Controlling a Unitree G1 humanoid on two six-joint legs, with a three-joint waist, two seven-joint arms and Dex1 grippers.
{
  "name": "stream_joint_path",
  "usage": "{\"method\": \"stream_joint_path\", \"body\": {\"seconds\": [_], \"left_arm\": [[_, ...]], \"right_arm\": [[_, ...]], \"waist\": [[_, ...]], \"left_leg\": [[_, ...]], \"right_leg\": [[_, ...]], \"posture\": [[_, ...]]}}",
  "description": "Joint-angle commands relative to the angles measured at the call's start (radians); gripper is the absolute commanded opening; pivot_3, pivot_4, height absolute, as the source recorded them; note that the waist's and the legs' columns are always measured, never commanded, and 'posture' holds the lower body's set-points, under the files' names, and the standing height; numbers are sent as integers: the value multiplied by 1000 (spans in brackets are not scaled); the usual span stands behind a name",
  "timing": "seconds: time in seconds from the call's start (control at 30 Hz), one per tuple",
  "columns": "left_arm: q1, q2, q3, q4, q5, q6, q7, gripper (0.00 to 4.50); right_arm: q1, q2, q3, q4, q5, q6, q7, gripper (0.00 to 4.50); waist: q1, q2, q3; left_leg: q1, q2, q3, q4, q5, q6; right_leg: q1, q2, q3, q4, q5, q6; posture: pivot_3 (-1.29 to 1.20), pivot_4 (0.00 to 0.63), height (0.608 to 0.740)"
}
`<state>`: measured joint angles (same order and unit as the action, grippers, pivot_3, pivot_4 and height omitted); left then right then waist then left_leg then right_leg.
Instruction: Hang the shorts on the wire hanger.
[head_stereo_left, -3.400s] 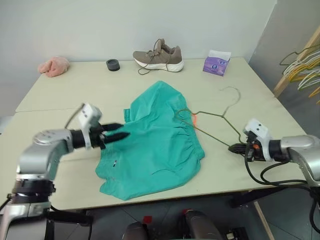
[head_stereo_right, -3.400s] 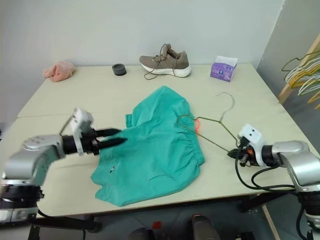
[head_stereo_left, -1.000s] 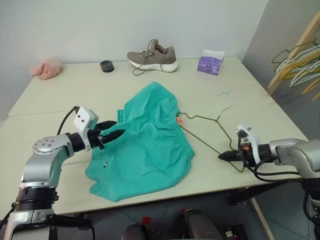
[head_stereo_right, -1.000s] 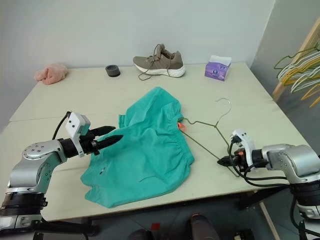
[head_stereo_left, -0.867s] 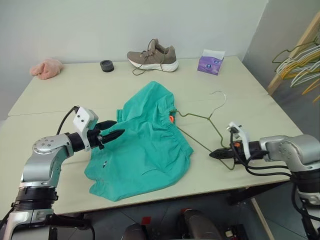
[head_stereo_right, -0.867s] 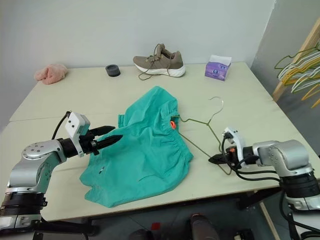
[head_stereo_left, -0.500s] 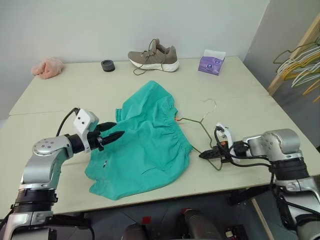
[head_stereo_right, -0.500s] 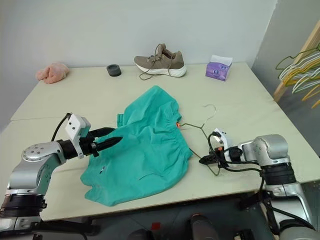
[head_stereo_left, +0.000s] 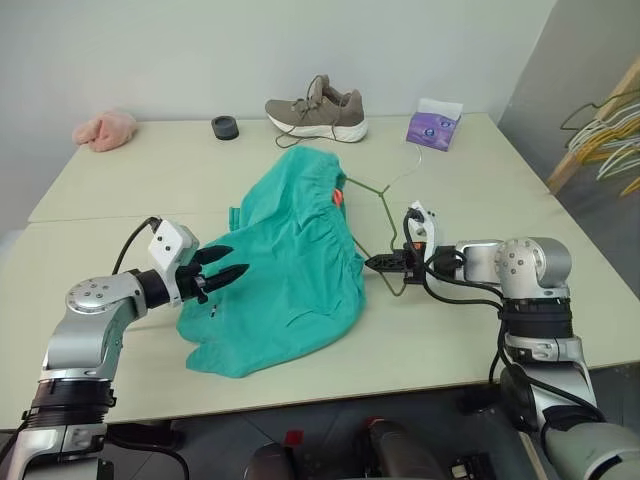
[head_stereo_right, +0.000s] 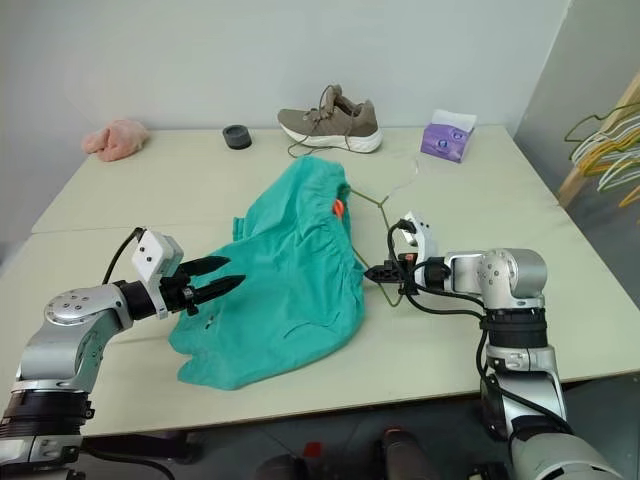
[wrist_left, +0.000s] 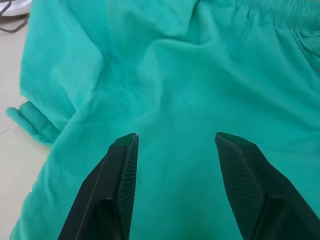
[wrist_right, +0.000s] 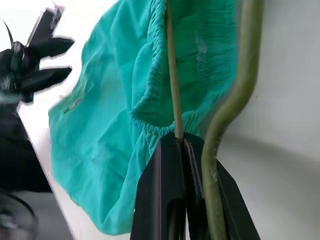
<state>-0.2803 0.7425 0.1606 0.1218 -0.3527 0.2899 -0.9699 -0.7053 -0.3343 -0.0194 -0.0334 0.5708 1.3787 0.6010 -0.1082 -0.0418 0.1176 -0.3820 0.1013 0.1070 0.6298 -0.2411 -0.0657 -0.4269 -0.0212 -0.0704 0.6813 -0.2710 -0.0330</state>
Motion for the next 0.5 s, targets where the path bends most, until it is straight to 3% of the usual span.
{"method": "stream_joint_path", "body": {"seconds": [0.03,0.13,0.33,0.4,0.5], "left_arm": [[-13,1,13,-28,-1,-23,8,2570],[-28,-4,6,-19,4,-28,7,2570],[-44,-7,-7,-10,15,-43,3,2570],[-38,-8,-5,-18,14,-42,5,2570],[-16,-8,1,-37,10,-34,5,2570]], "right_arm": [[18,42,19,-2,-8,27,-50,0],[-31,111,-65,143,-14,118,-117,0],[-91,114,-44,282,-68,114,-164,0],[-95,102,-8,252,-63,102,-147,0],[-32,7,137,31,32,140,-18,0]], "waist": [[0,-1,-1],[-5,-2,-1],[-4,-2,-3],[-4,-2,-3],[-4,-2,-3]], "left_leg": [[0,0,0,0,0,0],[1,0,1,1,0,0],[1,0,0,1,1,1],[1,0,0,1,1,1],[0,0,-1,1,1,1]], "right_leg": [[0,0,0,0,0,0],[0,-1,0,2,1,1],[0,0,-1,2,4,0],[0,0,-1,2,4,0],[0,0,-1,1,4,0]], "posture": [[-103,75,740],[-109,70,740],[-95,61,740],[-92,62,740],[-95,65,740]]}}
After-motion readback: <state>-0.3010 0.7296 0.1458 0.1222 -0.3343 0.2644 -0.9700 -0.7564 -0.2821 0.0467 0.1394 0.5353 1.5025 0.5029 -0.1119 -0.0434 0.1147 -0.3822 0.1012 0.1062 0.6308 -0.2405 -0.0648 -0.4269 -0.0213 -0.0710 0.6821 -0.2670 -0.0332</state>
